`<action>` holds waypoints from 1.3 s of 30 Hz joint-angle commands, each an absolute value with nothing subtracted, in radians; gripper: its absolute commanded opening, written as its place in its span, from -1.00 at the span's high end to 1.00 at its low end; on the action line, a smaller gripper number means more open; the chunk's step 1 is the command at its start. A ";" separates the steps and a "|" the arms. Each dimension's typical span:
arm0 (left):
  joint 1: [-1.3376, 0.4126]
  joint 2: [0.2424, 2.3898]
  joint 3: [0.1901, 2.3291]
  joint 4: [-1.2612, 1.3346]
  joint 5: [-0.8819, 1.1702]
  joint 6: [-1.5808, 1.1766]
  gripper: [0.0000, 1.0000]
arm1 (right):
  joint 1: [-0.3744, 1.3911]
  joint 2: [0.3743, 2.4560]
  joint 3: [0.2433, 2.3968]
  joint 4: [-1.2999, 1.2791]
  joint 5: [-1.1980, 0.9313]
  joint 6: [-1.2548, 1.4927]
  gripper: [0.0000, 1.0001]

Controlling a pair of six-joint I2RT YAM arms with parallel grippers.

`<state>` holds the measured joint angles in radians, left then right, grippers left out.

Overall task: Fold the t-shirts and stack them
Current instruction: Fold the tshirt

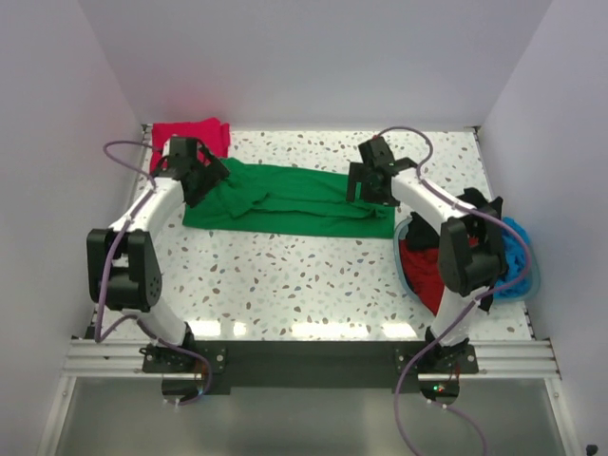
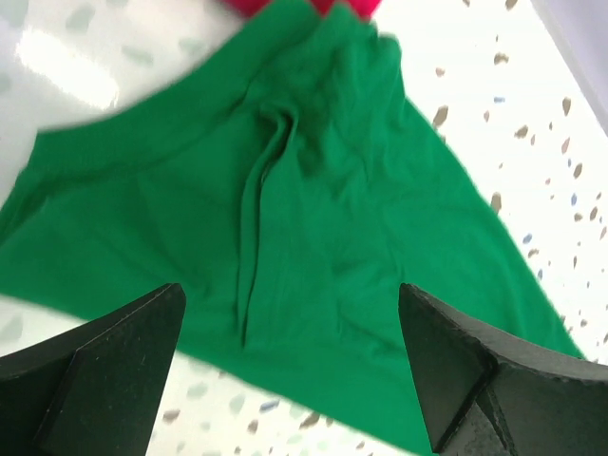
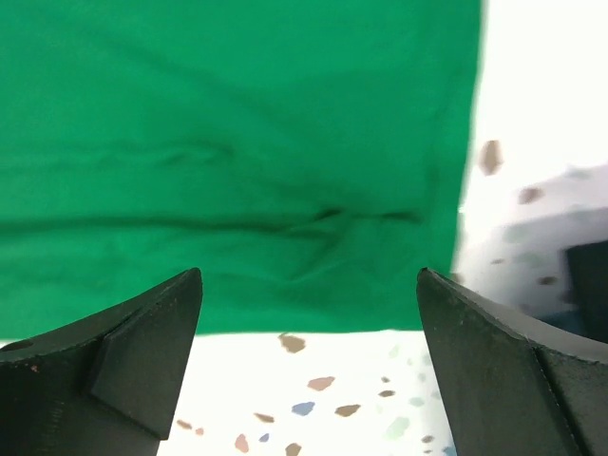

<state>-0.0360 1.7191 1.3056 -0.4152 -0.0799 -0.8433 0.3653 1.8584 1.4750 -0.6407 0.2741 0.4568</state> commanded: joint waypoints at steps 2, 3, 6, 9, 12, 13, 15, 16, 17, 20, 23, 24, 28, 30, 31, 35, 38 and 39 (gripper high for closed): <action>-0.080 1.595 1.160 -0.383 -0.063 -0.821 -1.00 | 0.429 1.818 1.420 -0.548 0.135 0.428 -0.97; -0.084 1.586 1.146 -0.385 -0.061 -0.825 -1.00 | 0.433 1.844 1.422 -0.548 0.133 0.436 -0.97; -0.094 1.559 1.095 -0.379 -0.037 -0.830 -1.00 | 0.434 1.897 1.433 -0.539 0.107 0.460 -0.97; -0.094 1.549 1.075 -0.380 -0.040 -0.834 -1.00 | 0.434 1.960 1.466 -0.563 0.101 0.482 -0.97; -0.094 1.558 1.075 -0.380 -0.046 -0.841 -1.00 | 0.433 1.999 1.520 -0.594 0.127 0.497 -0.97; -0.092 1.565 1.074 -0.379 -0.043 -0.841 -1.00 | 0.433 2.000 1.523 -0.591 0.124 0.502 -0.97; -0.094 1.575 1.075 -0.377 -0.041 -0.844 -1.00 | 0.433 2.002 1.520 -0.578 0.108 0.503 -0.97; -0.094 1.583 1.075 -0.373 -0.038 -0.842 -1.00 | 0.433 2.008 1.525 -0.560 0.112 0.502 -0.97; -0.094 1.588 1.075 -0.374 -0.040 -0.842 -1.00 | 0.431 2.014 1.538 -0.566 0.129 0.500 -0.97; -0.092 1.597 1.072 -0.374 -0.040 -0.845 -1.00 | 0.428 2.028 1.592 -0.621 0.172 0.508 -0.97; -0.092 1.600 1.068 -0.367 -0.049 -0.845 -1.00 | 0.429 1.967 1.517 -0.577 0.144 0.499 -0.97; -0.092 1.603 1.068 -0.361 -0.048 -0.844 -1.00 | 0.428 1.950 1.493 -0.556 0.143 0.492 -0.97; -0.094 1.620 1.057 -0.328 -0.009 -0.845 -1.00 | 0.430 1.869 1.361 -0.511 0.112 0.479 -0.97; -0.097 1.626 1.055 -0.315 0.018 -0.844 -1.00 | 0.430 1.827 1.319 -0.483 0.106 0.482 -0.97; -0.101 1.632 1.055 -0.311 0.018 -0.844 -1.00 | 0.430 1.819 1.295 -0.480 0.106 0.480 -0.97; -0.109 1.652 1.063 -0.298 0.018 -0.845 -1.00 | 0.430 1.845 1.313 -0.491 0.112 0.472 -0.97; -0.109 1.674 1.086 -0.295 0.011 -0.845 -1.00 | 0.428 1.893 1.353 -0.509 0.118 0.479 -0.97; -0.109 1.687 1.097 -0.296 0.005 -0.847 -1.00 | 0.428 1.910 1.367 -0.503 0.118 0.480 -0.97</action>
<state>-0.1043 1.6653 1.0637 -0.3386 0.0006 -0.8452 0.4309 1.8809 1.3048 -0.5270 0.1200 0.4854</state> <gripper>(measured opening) 0.997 0.986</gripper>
